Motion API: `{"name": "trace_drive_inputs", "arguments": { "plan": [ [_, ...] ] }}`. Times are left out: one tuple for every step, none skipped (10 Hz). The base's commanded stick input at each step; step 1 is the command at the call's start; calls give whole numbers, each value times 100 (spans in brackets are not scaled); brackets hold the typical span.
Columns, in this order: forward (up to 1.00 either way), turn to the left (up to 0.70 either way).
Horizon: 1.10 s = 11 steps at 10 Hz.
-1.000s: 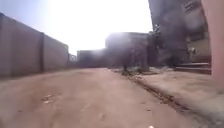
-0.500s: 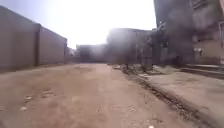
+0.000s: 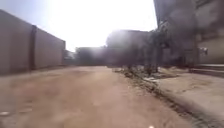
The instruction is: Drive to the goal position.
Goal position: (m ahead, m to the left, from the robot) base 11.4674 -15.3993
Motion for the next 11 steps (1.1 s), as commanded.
{"name": "trace_drive_inputs", "arguments": {
  "plan": [
    [100, 0],
    [100, 0],
    [100, 0],
    [100, 0],
    [100, 0],
    [100, 0],
    [100, 0],
    [100, 27],
    [100, 22],
    [100, 5],
    [100, 0]
  ]
}}
